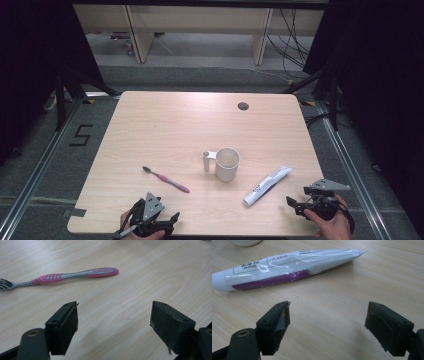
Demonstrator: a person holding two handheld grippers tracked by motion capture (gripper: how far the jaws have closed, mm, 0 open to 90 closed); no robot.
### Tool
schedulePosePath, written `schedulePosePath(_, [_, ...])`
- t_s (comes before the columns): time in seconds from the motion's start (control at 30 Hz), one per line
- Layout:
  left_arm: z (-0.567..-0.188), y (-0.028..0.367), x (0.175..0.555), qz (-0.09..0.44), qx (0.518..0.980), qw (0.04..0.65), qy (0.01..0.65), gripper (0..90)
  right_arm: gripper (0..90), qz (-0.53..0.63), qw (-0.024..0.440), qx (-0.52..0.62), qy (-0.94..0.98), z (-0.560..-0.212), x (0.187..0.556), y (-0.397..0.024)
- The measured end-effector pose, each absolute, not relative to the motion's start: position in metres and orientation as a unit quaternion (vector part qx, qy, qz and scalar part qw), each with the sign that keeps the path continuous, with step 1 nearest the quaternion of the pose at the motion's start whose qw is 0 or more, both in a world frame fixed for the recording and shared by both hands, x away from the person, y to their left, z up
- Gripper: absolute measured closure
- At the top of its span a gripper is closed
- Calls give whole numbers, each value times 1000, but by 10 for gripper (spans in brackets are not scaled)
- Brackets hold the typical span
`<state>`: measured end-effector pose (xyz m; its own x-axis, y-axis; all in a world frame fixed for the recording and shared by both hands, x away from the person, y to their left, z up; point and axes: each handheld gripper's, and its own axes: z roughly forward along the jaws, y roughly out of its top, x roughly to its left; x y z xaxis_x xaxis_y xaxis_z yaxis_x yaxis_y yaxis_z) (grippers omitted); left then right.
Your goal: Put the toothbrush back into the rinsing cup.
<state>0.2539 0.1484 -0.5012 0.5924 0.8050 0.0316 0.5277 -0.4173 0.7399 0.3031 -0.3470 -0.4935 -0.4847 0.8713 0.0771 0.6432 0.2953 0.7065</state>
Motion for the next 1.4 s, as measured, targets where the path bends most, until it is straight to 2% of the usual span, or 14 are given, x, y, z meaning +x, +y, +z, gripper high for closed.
schedulePosePath(0.03, [-501, 148, 254, 195, 818, 356, 406, 218, 203, 345, 150, 500, 780, -493, 301, -345])
schedulePosePath(0.13, [-502, 148, 254, 196, 816, 362, 406, 217, 204, 347, 169, 481, 787, -493, 302, -347])
schedulePosePath(0.4, [-502, 148, 256, 200, 815, 366, 402, 227, 207, 347, 148, 506, 776, -492, 300, -344])
schedulePosePath(0.5, [-501, 148, 257, 203, 812, 372, 401, 271, 208, 341, 160, 497, 782, -491, 301, -347])
schedulePosePath(0.67, [-500, 147, 259, 210, 810, 388, 387, 557, 210, 345, 171, 483, 786, -493, 303, -349])
schedulePosePath(0.7, [-500, 147, 262, 220, 811, 385, 382, 591, 211, 342, 149, 515, 772, -491, 300, -345])
schedulePosePath(0.83, [-499, 146, 270, 241, 810, 386, 370, 782, 213, 347, 173, 481, 787, -493, 303, -349])
schedulePosePath(0.9, [-498, 146, 276, 245, 812, 384, 364, 844, 213, 347, 149, 508, 774, -492, 300, -346])
schedulePosePath(0.97, [-498, 144, 281, 246, 810, 388, 365, 887, 215, 345, 159, 498, 779, -491, 301, -348])
schedulePosePath(1.1, [-498, 140, 292, 248, 814, 385, 358, 896, 217, 345, 147, 509, 775, -492, 301, -345])
schedulePosePath(1.13, [-498, 139, 295, 246, 811, 388, 363, 896, 218, 346, 161, 491, 783, -492, 303, -348])
schedulePosePath(1.23, [-498, 137, 300, 246, 807, 395, 364, 896, 219, 340, 165, 496, 782, -492, 302, -347])
schedulePosePath(1.3, [-496, 136, 306, 246, 807, 393, 366, 896, 220, 347, 148, 507, 775, -491, 301, -346])
schedulePosePath(1.4, [-496, 134, 310, 241, 804, 399, 369, 896, 220, 345, 159, 497, 780, -491, 302, -348])
